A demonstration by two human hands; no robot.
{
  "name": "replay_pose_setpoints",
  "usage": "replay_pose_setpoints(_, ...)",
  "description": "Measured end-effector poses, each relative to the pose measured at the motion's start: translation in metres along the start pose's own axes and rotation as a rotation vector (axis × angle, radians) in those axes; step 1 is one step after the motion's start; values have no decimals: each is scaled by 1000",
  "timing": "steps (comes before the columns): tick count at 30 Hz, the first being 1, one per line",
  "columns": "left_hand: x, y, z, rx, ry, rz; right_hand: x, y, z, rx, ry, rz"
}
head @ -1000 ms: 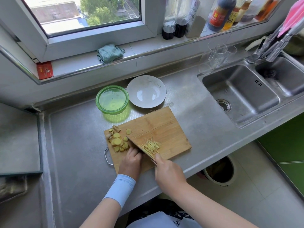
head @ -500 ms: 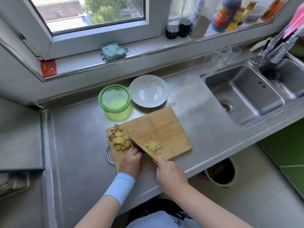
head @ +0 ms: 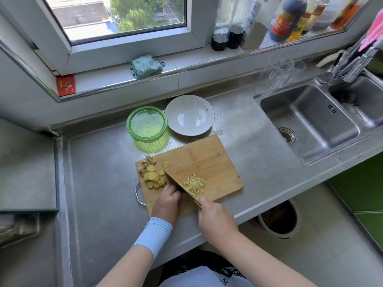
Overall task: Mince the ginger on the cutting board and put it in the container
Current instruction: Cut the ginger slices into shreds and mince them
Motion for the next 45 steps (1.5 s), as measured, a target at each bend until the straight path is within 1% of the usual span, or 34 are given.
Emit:
replay_pose_setpoints(3,2,1,5,-1,-10,1,-1,-6,2,-7,5,-14)
replay_pose_setpoints(9,0,-1,7,75,-32,-30,-3,-1,2,-29,0,-26)
replay_pose_setpoints(14,3,1,10,7,-40,38,-2,25,-6,-11,-4,22)
replay_pose_setpoints(17,3,1,10,10,-27,49,-1,36,-10,4,10,37)
replay_pose_setpoints(24,-1,-1,4,60,-10,4,-4,7,3,-11,6,24)
replay_pose_setpoints(31,2,2,9,51,-9,-20,-1,37,-9,-5,-12,22)
replay_pose_setpoints(35,4,2,9,42,-11,-15,2,19,-4,19,-9,21)
replay_pose_setpoints(39,6,2,12,37,20,-5,-2,4,6,0,-2,24)
replay_pose_setpoints(42,7,2,14,50,0,4,-5,17,-2,2,-31,21)
replay_pose_setpoints(45,8,5,15,54,-21,-11,-2,32,-11,9,-8,38)
Point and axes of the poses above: each hand's wrist, its own y-axis away from the middle knuckle, its own x-axis out of the palm, z = x × y, the point moved 1 cm from there along -y, towards the middle knuckle, and after that the axes turned 12 degrees about -x, right-handed, at the moved point
